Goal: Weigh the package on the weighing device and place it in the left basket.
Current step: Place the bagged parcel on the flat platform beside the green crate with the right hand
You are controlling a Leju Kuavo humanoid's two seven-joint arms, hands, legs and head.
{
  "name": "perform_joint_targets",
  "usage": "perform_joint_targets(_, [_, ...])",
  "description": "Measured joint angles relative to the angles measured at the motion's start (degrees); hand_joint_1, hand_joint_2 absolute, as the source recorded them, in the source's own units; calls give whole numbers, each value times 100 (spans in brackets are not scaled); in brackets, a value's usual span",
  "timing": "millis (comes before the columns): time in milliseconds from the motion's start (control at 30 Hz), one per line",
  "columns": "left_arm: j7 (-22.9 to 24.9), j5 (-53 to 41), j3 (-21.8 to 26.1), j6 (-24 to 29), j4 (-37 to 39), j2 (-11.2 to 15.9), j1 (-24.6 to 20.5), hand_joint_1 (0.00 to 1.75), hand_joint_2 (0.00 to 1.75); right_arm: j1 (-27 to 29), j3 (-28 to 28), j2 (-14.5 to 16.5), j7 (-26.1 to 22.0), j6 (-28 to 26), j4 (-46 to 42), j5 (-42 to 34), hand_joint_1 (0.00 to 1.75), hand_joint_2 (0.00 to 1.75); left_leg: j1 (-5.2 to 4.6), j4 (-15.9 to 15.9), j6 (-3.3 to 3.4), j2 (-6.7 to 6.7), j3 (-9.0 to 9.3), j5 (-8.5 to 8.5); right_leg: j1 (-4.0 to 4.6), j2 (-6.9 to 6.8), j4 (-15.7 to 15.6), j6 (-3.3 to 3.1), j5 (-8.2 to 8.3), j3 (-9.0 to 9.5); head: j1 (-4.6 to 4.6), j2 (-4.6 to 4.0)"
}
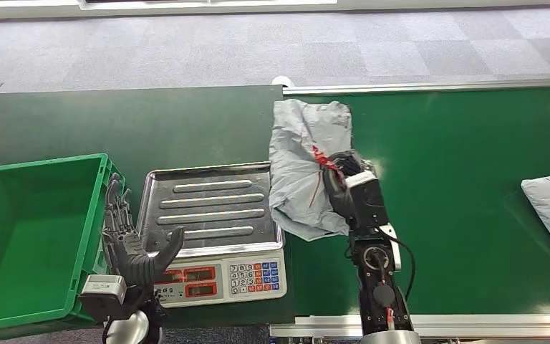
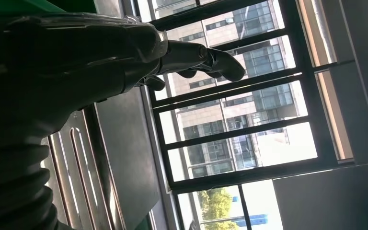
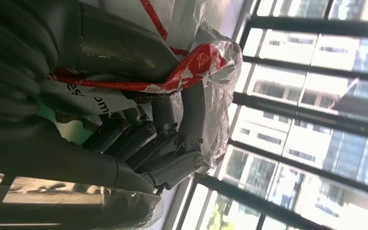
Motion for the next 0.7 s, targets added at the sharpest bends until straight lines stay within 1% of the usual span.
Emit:
perform_joint_targets(67, [1, -2, 10, 1, 26, -3, -111, 0, 175, -182, 338, 142, -71, -1, 572, 114, 175, 175, 5, 0, -3, -8, 0, 3, 7, -6, 0, 0, 0, 2, -1, 0])
perform_joint_targets(133, [0, -8, 35, 4, 40, -8, -169, 0, 175, -285, 687, 221, -112, -9, 1021, 38, 175, 175, 8, 0, -5, -12, -2, 4, 11, -8, 1, -1, 0, 2, -1, 0])
perform_joint_targets(267, [-1, -15, 111, 28, 39, -12, -183, 0, 175, -417, 1170, 237, -116, -31, 1591, -86, 175, 175, 7, 0, -5, -14, -9, 3, 10, -8, 1, 0, -1, -2, 1, 0])
perform_joint_targets(333, [0, -19, 154, 51, 28, -13, -170, 0, 175, -492, 1282, 237, -113, -31, 1817, -111, 175, 175, 6, 1, -4, -14, -11, 2, 9, -8, 0, 0, -1, -2, 1, 0])
perform_joint_targets(467, [0, -20, 229, 58, 0, -15, -135, 0, 175, -657, 1382, 237, -110, -9, 2170, -124, 150, 175, 6, 2, -3, -14, -12, 1, 8, -8, -1, 0, -1, -2, 2, 0])
perform_joint_targets(633, [0, -17, 275, 48, -25, -23, -108, 0, 175, -736, 1431, 237, -94, 10, 2367, -108, 150, 175, 6, 2, -4, -15, -11, 2, 8, -8, -1, 0, 0, -2, 1, 0])
perform_joint_targets(700, [0, -17, 284, 48, -29, -23, -104, 0, 175, -750, 1441, 237, -94, 10, 2412, -107, 75, 175, 6, 2, -4, -15, -10, 2, 9, -8, -1, 0, 0, -2, 0, 0])
